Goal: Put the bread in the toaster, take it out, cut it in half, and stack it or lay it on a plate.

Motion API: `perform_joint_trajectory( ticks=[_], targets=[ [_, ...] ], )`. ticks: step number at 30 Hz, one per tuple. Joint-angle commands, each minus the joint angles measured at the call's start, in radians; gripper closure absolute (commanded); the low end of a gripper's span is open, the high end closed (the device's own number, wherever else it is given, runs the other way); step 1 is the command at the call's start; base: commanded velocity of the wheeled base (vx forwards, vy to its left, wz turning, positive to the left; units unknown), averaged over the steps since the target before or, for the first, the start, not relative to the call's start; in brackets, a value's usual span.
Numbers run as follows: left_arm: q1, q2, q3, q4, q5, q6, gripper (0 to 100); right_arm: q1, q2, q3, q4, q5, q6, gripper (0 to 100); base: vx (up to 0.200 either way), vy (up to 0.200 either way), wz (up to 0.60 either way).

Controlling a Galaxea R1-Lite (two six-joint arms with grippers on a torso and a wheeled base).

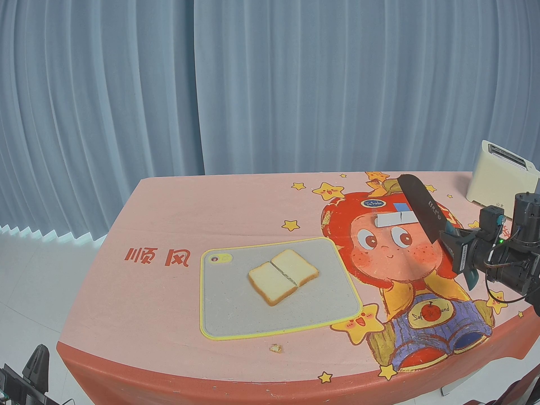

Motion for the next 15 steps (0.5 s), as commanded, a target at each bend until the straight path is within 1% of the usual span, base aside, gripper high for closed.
perform_joint_trajectory(
  ticks=[1, 5, 15],
  targets=[
    [0.001, -0.016, 0.018, 0.0, 0.0, 0.0, 100, 0.0, 0.0, 0.004, 0.0, 0.001, 0.0, 100, 0.0, 0.0, 0.0],
    [0.001, -0.016, 0.018, 0.0, 0.0, 0.0, 100, 0.002, 0.001, 0.016, -0.002, -0.001, 0.0, 100, 0.0, 0.0, 0.0],
    [0.001, -0.016, 0.018, 0.0, 0.0, 0.0, 100, 0.002, 0.003, 0.011, -0.003, -0.001, 0.002, 100, 0.0, 0.0, 0.0]
  ],
)
